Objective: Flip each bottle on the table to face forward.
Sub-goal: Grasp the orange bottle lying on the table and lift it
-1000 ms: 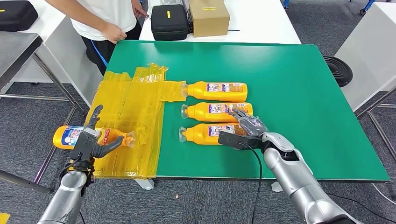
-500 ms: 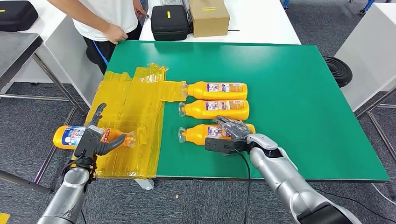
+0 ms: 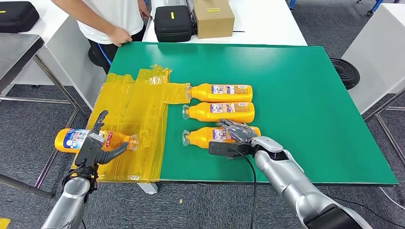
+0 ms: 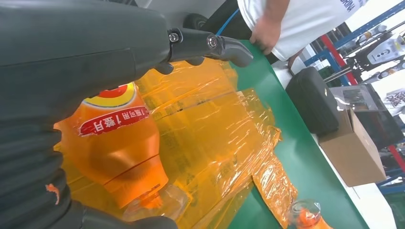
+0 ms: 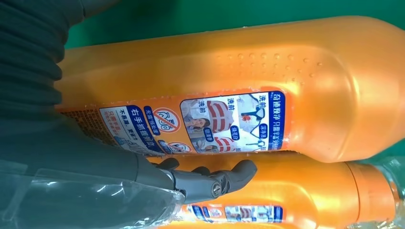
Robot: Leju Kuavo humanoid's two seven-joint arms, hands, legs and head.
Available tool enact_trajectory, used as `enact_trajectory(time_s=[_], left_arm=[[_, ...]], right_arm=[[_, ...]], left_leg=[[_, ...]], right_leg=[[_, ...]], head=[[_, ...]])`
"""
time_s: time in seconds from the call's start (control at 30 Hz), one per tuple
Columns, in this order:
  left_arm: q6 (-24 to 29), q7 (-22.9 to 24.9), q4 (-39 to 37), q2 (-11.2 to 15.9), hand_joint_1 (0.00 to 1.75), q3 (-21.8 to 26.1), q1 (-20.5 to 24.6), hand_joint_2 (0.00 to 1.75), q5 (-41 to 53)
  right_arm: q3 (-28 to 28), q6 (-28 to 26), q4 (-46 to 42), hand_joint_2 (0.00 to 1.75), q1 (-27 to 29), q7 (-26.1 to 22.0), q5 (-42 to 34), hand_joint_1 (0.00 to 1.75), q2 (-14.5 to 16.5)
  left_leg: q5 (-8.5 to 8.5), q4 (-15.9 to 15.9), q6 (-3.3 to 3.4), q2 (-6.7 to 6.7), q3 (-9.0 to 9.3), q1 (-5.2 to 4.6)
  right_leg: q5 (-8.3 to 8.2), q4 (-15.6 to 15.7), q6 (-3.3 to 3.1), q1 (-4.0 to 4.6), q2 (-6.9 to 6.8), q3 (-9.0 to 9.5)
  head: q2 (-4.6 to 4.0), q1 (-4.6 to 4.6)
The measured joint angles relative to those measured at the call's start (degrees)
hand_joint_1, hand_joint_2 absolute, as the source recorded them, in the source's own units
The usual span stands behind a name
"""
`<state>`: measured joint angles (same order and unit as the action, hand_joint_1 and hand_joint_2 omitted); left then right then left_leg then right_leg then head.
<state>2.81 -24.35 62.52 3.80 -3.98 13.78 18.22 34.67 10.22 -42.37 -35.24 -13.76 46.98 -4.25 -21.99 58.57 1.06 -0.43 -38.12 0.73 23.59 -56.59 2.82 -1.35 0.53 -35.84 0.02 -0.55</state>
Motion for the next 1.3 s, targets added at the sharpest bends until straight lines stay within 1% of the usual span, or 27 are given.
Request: enact_trajectory(time_s=[0.13, 0.27, 0.3, 0.33, 0.37, 0.4, 0.43, 0.47, 0.5, 0.83, 1.1, 1.2, 1.3], left_arm=[[-0.3, 0.4, 0.4, 0.3, 0.0, 0.0, -0.3, 1.75, -0.2], [-0.3, 0.5, 0.7, 0.5, 0.0, 0.0, -0.5, 1.75, -0.2], [-0.3, 0.5, 0.7, 0.6, 0.0, 0.0, -0.5, 1.75, -0.2], [-0.4, 0.5, 0.7, 0.6, 0.0, 0.0, -0.5, 1.75, -0.2], [-0.4, 0.5, 0.7, 0.6, 0.0, 0.0, -0.6, 1.75, -0.3], [-0.5, 0.5, 0.7, 0.7, 0.0, 0.0, -0.6, 1.75, -0.3], [-0.6, 0.5, 0.7, 0.8, 0.0, -0.1, -0.6, 1.75, -0.4], [-0.7, 0.6, 0.7, 0.9, 0.0, -0.1, -0.6, 1.75, -0.5], [-0.7, 0.6, 0.7, 0.9, 0.0, -0.1, -0.6, 1.75, -0.6], [-0.8, 0.6, 0.7, 1.2, 0.0, -0.2, -0.6, 1.75, -0.8], [0.0, 0.6, 1.9, 1.1, 0.0, -0.2, -1.3, 1.75, -1.2], [0.8, 0.6, 2.8, 0.9, 0.0, -0.2, -2.3, 1.75, -1.7], [1.8, 0.4, 3.8, 0.6, 0.0, -0.1, -3.2, 1.75, -2.5]], right_arm=[[0.9, 1.7, 0.4, 1.75, -0.8, 1.1, -0.4, 0.0, -0.7], [1.6, 2.1, 0.7, 1.75, -1.2, 1.3, -0.7, 0.0, -1.0], [1.7, 2.1, 0.8, 1.75, -1.2, 1.3, -0.7, 0.06, -1.1], [1.8, 2.2, 0.8, 1.75, -1.3, 1.4, -0.8, 0.27, -1.1], [1.9, 2.6, 0.9, 1.75, -1.4, 1.4, -0.8, 0.65, -1.2], [2.1, 3.0, 1.0, 1.75, -1.6, 1.5, -0.9, 1.07, -1.2], [2.2, 3.6, 1.2, 1.75, -1.9, 1.6, -0.9, 1.45, -1.3], [2.4, 4.0, 1.3, 1.75, -2.1, 1.8, -1.0, 1.67, -1.4], [2.6, 4.3, 1.5, 1.75, -2.3, 1.9, -1.0, 1.74, -1.5], [3.2, 3.6, 1.7, 1.75, -2.3, 1.9, -1.6, 1.75, -2.7], [1.9, -1.6, -1.3, 1.75, 0.7, 1.5, -4.0, 1.75, -2.8], [0.1, -4.4, -3.3, 1.75, 2.7, 1.1, -5.8, 1.75, -2.5], [-2.4, -7.2, -5.7, 1.75, 5.0, -0.4, -8.1, 1.75, -1.6]], left_leg=[[0.0, 0.0, 0.0, -0.01, 0.05, 0.0], [0.0, 0.0, 0.0, -0.03, 0.07, -0.01], [0.0, 0.0, 0.0, -0.03, 0.08, -0.01], [0.0, 0.0, 0.0, -0.03, 0.09, -0.01], [0.0, 0.0, 0.0, -0.03, 0.1, -0.01], [0.0, 0.0, 0.0, -0.03, 0.11, -0.01], [0.0, 0.0, 0.0, -0.03, 0.12, -0.01], [0.0, 0.0, 0.0, -0.04, 0.13, -0.01], [0.0, 0.0, 0.0, -0.04, 0.14, -0.01], [0.0, 0.0, 0.0, -0.05, 0.28, -0.01], [-0.01, 0.0, 0.0, -0.04, 0.28, 0.0], [-0.02, 0.0, -0.01, -0.04, 0.25, 0.0], [-0.06, 0.0, -0.05, -0.04, 0.23, 0.0]], right_leg=[[0.01, 0.0, 0.0, -0.01, -0.01, 0.06], [0.01, 0.0, 0.0, -0.01, -0.03, 0.1], [0.01, 0.0, 0.0, -0.01, -0.03, 0.11], [0.01, 0.0, 0.0, -0.01, -0.03, 0.12], [0.01, 0.0, 0.0, -0.01, -0.03, 0.13], [0.01, 0.0, 0.0, -0.01, -0.03, 0.13], [0.01, 0.0, 0.0, -0.01, -0.03, 0.14], [0.01, 0.0, 0.0, -0.01, -0.03, 0.16], [0.01, 0.0, 0.0, -0.01, -0.04, 0.17], [0.03, 0.0, -0.01, -0.01, -0.05, 0.28], [0.03, 0.0, -0.01, 0.0, -0.03, 0.29], [0.03, 0.0, -0.02, 0.0, -0.03, 0.27], [0.03, 0.0, -0.02, 0.0, -0.02, 0.24]], head=[[0.0, 0.01], [0.0, 0.0], [0.0, 0.0], [0.0, 0.0], [0.0, 0.0], [0.0, 0.01], [0.0, 0.01], [0.0, 0.01], [0.0, 0.01], [0.0, 0.01], [0.0, 0.01], [0.0, 0.02], [0.0, 0.01]])
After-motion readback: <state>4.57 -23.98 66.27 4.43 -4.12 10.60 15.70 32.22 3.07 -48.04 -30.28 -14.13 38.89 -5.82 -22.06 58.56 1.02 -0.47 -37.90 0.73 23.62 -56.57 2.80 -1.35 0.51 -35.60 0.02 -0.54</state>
